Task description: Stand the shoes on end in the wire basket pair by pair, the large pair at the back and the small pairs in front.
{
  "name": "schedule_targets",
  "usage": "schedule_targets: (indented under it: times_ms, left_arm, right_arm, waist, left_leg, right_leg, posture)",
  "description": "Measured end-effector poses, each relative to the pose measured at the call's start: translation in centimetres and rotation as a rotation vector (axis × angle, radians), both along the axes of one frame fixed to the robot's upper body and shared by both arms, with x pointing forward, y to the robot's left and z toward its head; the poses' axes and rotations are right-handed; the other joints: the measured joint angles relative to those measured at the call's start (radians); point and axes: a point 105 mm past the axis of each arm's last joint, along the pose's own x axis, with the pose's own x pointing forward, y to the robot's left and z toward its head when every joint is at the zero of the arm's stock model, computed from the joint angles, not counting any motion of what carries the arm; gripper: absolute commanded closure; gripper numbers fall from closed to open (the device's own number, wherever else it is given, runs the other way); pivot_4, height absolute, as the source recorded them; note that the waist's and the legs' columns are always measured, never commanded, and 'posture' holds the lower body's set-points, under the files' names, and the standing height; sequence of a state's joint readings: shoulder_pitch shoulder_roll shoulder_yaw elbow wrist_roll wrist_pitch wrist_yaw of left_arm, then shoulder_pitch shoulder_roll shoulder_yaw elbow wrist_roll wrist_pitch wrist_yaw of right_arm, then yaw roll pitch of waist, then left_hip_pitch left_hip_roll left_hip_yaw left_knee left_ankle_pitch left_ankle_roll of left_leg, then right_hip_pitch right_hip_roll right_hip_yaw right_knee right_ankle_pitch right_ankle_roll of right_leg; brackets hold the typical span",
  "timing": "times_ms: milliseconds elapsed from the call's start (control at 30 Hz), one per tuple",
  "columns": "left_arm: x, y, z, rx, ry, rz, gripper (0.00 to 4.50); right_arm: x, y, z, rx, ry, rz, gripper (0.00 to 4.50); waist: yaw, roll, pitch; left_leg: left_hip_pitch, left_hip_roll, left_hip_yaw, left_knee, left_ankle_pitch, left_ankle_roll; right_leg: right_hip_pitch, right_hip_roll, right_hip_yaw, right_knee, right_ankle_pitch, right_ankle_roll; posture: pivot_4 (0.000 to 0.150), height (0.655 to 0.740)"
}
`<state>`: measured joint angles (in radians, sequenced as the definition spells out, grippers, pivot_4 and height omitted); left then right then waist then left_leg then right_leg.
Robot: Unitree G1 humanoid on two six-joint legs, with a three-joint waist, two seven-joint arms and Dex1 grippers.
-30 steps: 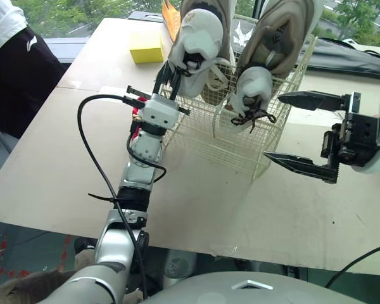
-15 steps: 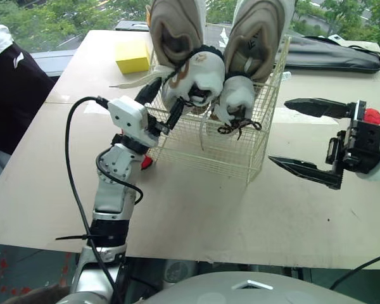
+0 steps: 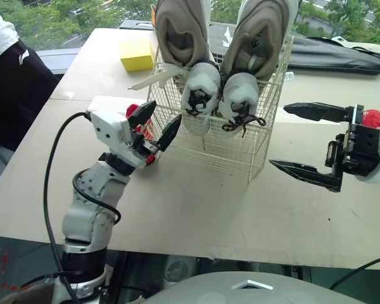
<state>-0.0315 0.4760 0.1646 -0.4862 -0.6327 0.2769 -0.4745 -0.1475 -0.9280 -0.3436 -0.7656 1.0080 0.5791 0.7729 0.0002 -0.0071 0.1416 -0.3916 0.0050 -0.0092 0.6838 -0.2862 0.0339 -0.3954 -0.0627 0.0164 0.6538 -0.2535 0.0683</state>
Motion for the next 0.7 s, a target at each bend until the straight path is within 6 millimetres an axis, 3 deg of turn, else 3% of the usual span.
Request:
schedule_targets:
  times_ms: [33,133,300,467,633,700]
  left_arm:
    - [-0.5,0.2,-0.1,-0.005,0.029,-0.031,0.22]
    - [-1.6,0.0,-0.4,0.006,0.094,-0.121,0.22]
    - [-4.0,-1.3,0.8,0.052,0.189,-0.362,0.22]
    - [-5.3,-4.0,3.7,0.163,0.204,-0.640,0.22]
    - [-5.1,-7.6,4.7,0.255,0.204,-0.779,0.22]
    - [-4.9,-8.3,5.2,0.264,0.227,-0.820,0.22]
  right_arm:
    - [0.2,-0.1,-0.1,0.001,0.003,-0.019,0.00]
    - [0.8,-0.6,-0.6,0.001,0.022,-0.084,0.00]
    - [1.4,-3.1,-1.9,0.042,0.097,-0.272,0.00]
    - [1.7,-7.9,-4.5,0.079,0.144,-0.637,0.00]
    - [0.4,-12.8,-6.8,0.020,0.141,-0.973,0.00]
    - [0.2,-13.9,-7.3,-0.007,0.147,-1.052,0.00]
  waist:
    - [0.000,0.000,0.001]
    - [0.000,-0.002,0.003]
    - [0.015,-0.005,0.005]
    - [0.018,-0.008,0.008]
    - [0.010,-0.007,0.010]
    - [0.004,-0.007,0.010]
  left_leg:
    - [0.000,0.000,0.000,0.000,0.000,0.000]
    - [-0.001,0.000,-0.001,0.000,0.000,0.000]
    - [-0.003,0.000,-0.001,0.000,0.000,0.000]
    - [-0.004,-0.001,-0.001,0.000,0.000,0.000]
    - [-0.003,0.000,0.000,0.000,0.000,0.000]
    - [-0.002,0.000,0.001,0.000,0.000,0.000]
  right_leg:
    - [0.000,0.000,0.000,0.000,0.000,0.000]
    - [-0.001,0.000,-0.001,0.000,0.000,0.000]
    - [-0.002,-0.001,-0.001,-0.002,0.000,0.000]
    - [-0.001,0.001,-0.001,-0.003,0.000,0.000]
    - [-0.002,0.003,0.001,-0.002,0.000,0.000]
    - [-0.002,0.005,0.003,-0.002,0.000,0.000]
  posture:
    - [0.150,0.7400]
    - [0.150,0.7400]
    - [0.150,0.7400]
    - [0.150,0.7400]
    - [0.150,0.7400]
    - [0.150,0.7400]
